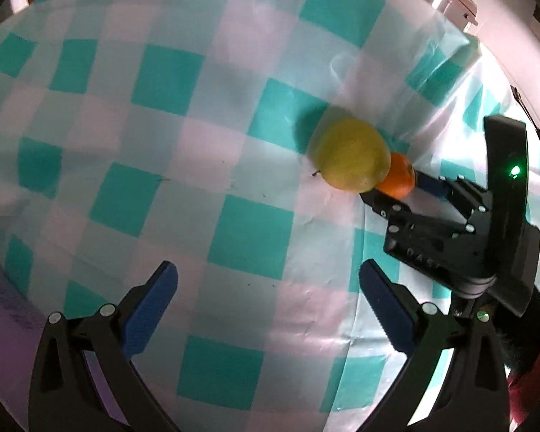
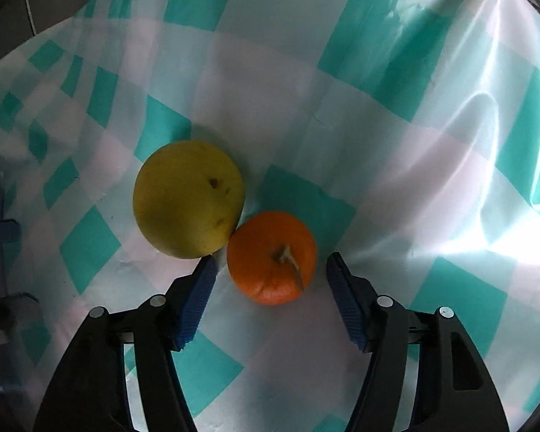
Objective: Organize fruits
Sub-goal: 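Grasp the orange with right gripper while left gripper grasps the yellow pear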
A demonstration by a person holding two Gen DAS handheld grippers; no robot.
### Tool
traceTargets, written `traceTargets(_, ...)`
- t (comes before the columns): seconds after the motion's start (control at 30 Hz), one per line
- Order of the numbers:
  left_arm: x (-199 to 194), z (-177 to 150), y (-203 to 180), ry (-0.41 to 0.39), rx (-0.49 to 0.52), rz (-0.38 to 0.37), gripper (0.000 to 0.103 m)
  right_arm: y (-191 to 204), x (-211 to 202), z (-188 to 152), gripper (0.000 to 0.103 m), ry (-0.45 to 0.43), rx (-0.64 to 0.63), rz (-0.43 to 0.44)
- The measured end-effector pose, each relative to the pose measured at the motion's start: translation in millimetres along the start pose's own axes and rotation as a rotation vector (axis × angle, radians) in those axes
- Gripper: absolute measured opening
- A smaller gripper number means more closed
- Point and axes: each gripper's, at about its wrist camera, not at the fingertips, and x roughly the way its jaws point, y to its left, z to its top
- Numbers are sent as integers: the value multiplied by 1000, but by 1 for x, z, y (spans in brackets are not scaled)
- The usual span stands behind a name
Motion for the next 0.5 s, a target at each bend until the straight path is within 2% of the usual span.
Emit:
traceTargets(0.17, 28, 19, -8, 8, 15, -30, 101, -7, -1, -6, 64, -21, -18, 15)
traceTargets(0.3, 37, 34, -7, 7, -29, -55, 101, 3, -4, -6, 62, -39, -89, -24)
traceTargets(0.37, 32, 36, -3, -28, -40, -57, 101, 8, -1, 2, 53, -36, -108, -16)
traceTargets(0.4, 32, 36, -1, -32, -43, -56, 101, 9, 0, 4, 51, -35, -117, -2)
traceTargets(0.43, 32, 35, 2, -29, -47, -58, 101, 11, 1, 5, 45, -35, -121, 5)
traceTargets(0.5, 38, 33, 7, 1, -64, -64, 101, 10, 2, 8, 44, -25, -106, 14)
